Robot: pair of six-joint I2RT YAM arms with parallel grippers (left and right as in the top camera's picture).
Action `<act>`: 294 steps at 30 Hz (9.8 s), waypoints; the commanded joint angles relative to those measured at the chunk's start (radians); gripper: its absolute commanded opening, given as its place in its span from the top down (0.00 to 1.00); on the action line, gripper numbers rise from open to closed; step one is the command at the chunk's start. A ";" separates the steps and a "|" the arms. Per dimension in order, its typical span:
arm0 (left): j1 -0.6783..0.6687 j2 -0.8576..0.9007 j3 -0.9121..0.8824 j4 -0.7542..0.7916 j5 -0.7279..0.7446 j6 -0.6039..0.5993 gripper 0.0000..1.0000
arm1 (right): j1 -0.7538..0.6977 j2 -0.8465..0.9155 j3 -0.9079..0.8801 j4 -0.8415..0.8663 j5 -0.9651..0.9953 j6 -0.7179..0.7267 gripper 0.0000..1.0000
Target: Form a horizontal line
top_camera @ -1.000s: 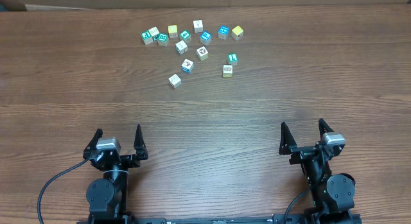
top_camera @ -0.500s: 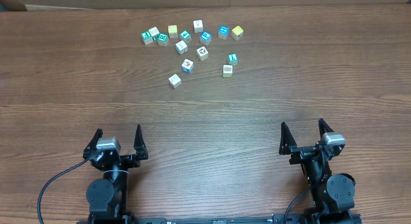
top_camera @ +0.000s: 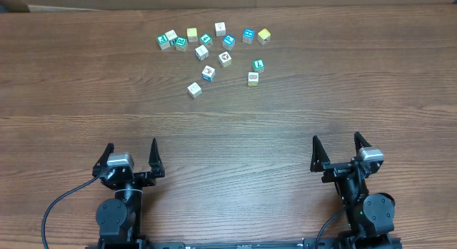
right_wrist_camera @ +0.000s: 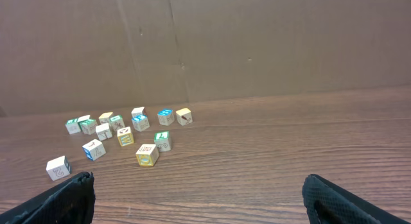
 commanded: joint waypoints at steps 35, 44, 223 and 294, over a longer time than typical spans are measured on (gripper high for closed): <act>0.008 -0.010 -0.003 0.001 0.008 0.022 0.00 | -0.005 -0.011 -0.011 0.005 -0.002 0.000 0.00; 0.008 -0.010 -0.003 0.001 0.009 0.022 0.00 | -0.005 -0.011 -0.011 0.005 -0.002 0.000 0.00; -0.068 1.891 2.101 -1.364 0.134 -0.201 0.07 | -0.005 -0.011 -0.011 0.005 -0.002 0.000 0.00; -0.097 2.207 2.099 -1.193 0.148 -0.173 0.47 | -0.005 -0.011 -0.011 0.005 -0.002 0.000 0.00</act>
